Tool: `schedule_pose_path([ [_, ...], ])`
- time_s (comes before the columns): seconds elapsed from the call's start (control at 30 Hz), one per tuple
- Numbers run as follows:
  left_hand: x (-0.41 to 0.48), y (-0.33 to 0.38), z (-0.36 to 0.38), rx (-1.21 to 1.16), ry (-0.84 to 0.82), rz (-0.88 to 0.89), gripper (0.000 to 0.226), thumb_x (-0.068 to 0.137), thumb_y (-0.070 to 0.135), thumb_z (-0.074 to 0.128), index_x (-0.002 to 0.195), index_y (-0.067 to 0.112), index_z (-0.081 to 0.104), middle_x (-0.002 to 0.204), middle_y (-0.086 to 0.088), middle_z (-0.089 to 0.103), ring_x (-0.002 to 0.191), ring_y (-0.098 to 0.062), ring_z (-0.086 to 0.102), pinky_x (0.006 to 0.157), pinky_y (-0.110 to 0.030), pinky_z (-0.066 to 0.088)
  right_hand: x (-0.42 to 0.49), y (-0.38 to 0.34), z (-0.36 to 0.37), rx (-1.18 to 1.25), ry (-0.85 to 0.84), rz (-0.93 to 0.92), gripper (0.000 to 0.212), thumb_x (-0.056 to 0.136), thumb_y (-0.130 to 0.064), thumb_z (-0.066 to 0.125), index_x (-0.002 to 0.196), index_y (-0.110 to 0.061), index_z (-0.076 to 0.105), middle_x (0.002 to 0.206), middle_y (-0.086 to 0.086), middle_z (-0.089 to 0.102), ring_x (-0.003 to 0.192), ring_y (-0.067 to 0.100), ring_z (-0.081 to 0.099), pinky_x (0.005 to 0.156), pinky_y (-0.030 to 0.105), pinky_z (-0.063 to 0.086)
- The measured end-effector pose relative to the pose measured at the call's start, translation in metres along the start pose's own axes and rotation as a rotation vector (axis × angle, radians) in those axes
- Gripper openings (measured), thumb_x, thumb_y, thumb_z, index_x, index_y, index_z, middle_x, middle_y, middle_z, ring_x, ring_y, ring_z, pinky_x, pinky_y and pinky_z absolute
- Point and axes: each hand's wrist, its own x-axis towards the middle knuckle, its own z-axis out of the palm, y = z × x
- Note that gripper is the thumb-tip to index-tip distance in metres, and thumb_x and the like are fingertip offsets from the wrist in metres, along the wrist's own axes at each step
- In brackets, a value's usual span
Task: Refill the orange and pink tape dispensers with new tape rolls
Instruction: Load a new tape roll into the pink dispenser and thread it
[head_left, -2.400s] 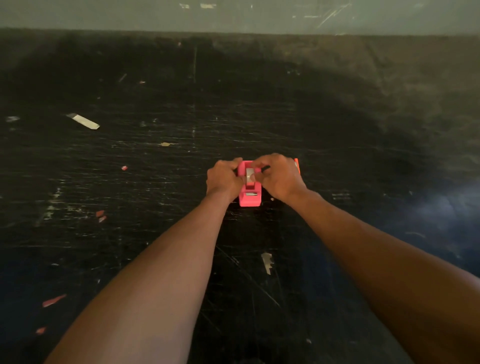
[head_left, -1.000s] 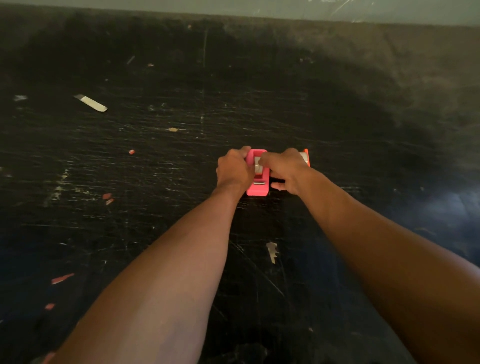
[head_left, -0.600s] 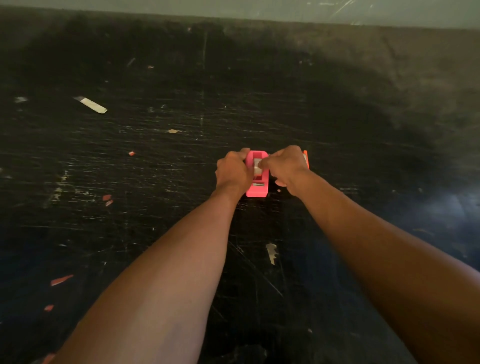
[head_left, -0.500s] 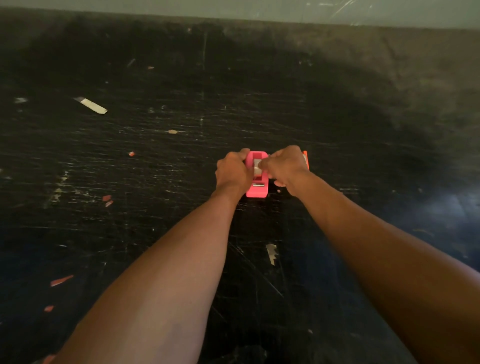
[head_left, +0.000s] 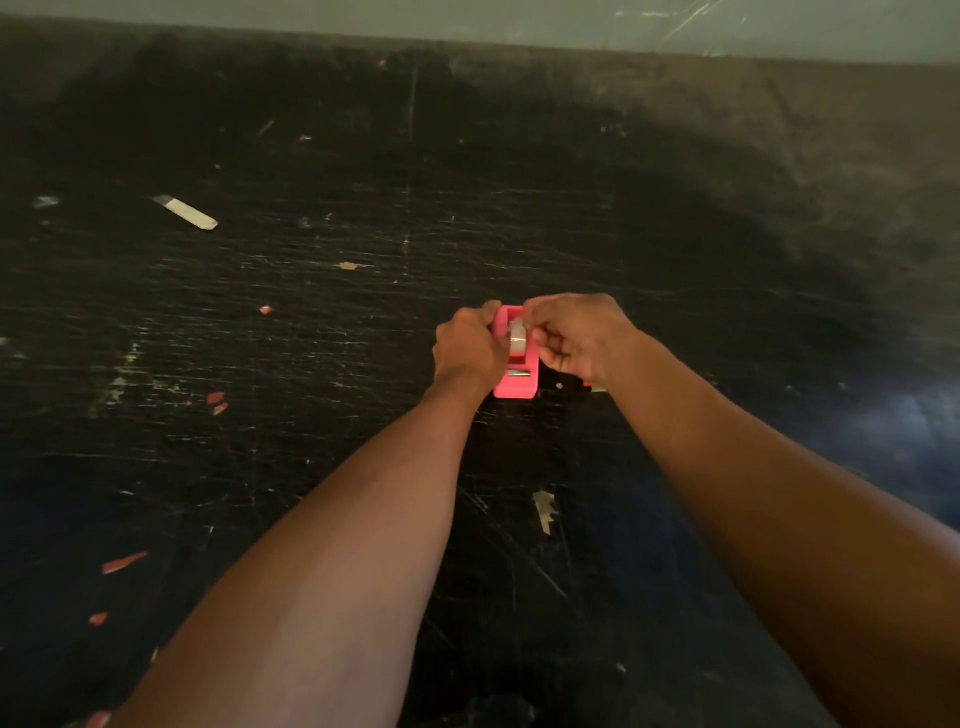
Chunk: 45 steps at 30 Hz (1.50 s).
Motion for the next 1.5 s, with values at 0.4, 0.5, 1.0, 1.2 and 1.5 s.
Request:
schedule_pose_path([
  [0.4, -0.002, 0.002, -0.003, -0.002, -0.001, -0.005, 0.041, 0.101, 0.020, 0.055, 0.142, 0.022, 0.055, 0.127, -0.010, 0.066, 0.118, -0.023, 0.063, 0.088, -0.025, 0.046, 0.007, 0.008, 0.003, -0.523, 0.103, -0.395, 0.013, 0.083, -0.004, 0.075, 0.085, -0.016, 0.073, 0.095, -0.002, 0.071, 0.096, 0.010, 0.065, 0.079, 0.025, 0.054],
  [0.5, -0.003, 0.003, -0.005, -0.008, -0.006, 0.001, 0.040, 0.101, 0.019, 0.054, 0.140, 0.022, 0.056, 0.125, -0.011, 0.067, 0.116, -0.023, 0.064, 0.088, -0.026, 0.047, 0.010, 0.011, 0.001, -0.583, 0.122, -0.519, 0.012, 0.085, -0.011, 0.074, 0.082, -0.022, 0.072, 0.088, -0.009, 0.069, 0.087, 0.002, 0.064, 0.063, 0.014, 0.044],
  [1.0, -0.002, -0.001, -0.004, -0.046, -0.061, -0.059, 0.046, 0.099, 0.016, 0.058, 0.144, 0.024, 0.053, 0.133, -0.008, 0.064, 0.126, -0.024, 0.059, 0.109, -0.044, 0.048, -0.002, 0.051, -0.005, -0.887, 0.149, -0.859, 0.016, 0.089, 0.000, 0.064, 0.097, -0.012, 0.071, 0.094, 0.003, 0.072, 0.088, 0.015, 0.067, 0.083, 0.035, 0.056],
  [1.2, 0.000, -0.002, -0.004, -0.012, -0.066, -0.021, 0.048, 0.098, 0.012, 0.060, 0.145, 0.024, 0.053, 0.130, -0.009, 0.066, 0.125, -0.026, 0.060, 0.105, -0.048, 0.050, -0.010, 0.065, -0.007, -0.910, 0.123, -0.906, 0.015, 0.092, -0.005, 0.062, 0.099, -0.012, 0.073, 0.094, 0.004, 0.074, 0.088, 0.016, 0.069, 0.085, 0.036, 0.056],
  [1.5, 0.000, 0.000, -0.003, -0.008, -0.030, -0.039, 0.053, 0.096, 0.014, 0.063, 0.147, 0.022, 0.050, 0.133, -0.008, 0.064, 0.124, -0.026, 0.060, 0.105, -0.045, 0.050, -0.016, 0.077, -0.007, -0.856, 0.097, -0.936, 0.016, 0.092, -0.003, 0.061, 0.099, -0.012, 0.072, 0.096, 0.002, 0.072, 0.088, 0.014, 0.067, 0.085, 0.032, 0.054],
])
